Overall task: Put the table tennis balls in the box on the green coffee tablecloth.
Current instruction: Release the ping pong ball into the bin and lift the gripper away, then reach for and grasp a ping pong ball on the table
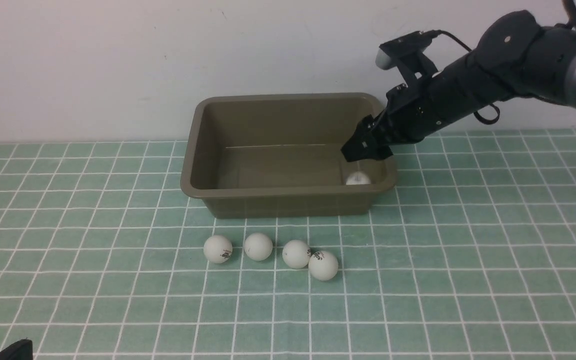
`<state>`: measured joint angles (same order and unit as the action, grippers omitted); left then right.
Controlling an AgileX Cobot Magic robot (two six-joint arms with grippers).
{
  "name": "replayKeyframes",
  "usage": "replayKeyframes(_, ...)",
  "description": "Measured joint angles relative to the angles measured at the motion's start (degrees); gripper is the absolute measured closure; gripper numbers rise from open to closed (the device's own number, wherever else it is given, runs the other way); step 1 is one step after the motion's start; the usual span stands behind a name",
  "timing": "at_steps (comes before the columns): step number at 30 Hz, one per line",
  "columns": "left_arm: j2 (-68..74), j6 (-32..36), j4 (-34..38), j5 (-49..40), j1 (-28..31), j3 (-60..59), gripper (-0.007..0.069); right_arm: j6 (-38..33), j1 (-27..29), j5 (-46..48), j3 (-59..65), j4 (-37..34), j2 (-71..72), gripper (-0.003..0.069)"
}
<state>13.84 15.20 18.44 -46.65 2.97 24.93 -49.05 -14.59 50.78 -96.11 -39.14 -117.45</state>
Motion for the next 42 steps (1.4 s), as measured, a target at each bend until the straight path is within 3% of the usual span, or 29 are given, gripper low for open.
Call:
replayKeyframes(2, 0.0, 0.0, 0.0, -0.1, 0.0, 0.0, 0.0167, 0.0, 0.0, 0.0, -0.1, 0.2, 0.0, 0.0097)
replayKeyframes(5, 0.0, 0.0, 0.0, -0.4, 0.0, 0.0, 0.0167, 0.2, 0.0, 0.8, -1.3, 0.6, 0.0, 0.0088)
replayKeyframes(18, 0.0, 0.0, 0.0, -1.1, 0.0, 0.0, 0.0167, 5.2, 0.0, 6.7, -4.0, 2.3, 17.2, 0.0139)
replayKeyframes(25, 0.0, 0.0, 0.0, -1.1, 0.0, 0.0, 0.0167, 12.0, 0.0, 19.2, -4.0, 6.4, 27.7, 0.0158)
replayKeyframes(32, 0.0, 0.0, 0.0, -1.1, 0.0, 0.0, 0.0167, 15.6, -0.3, 21.2, -3.3, 6.4, 30.2, 0.0162)
replayKeyframes(42, 0.0, 0.0, 0.0, -1.0, 0.0, 0.0, 0.0167, 15.0, -2.1, 20.6, 17.3, 3.1, 30.2, 0.0162)
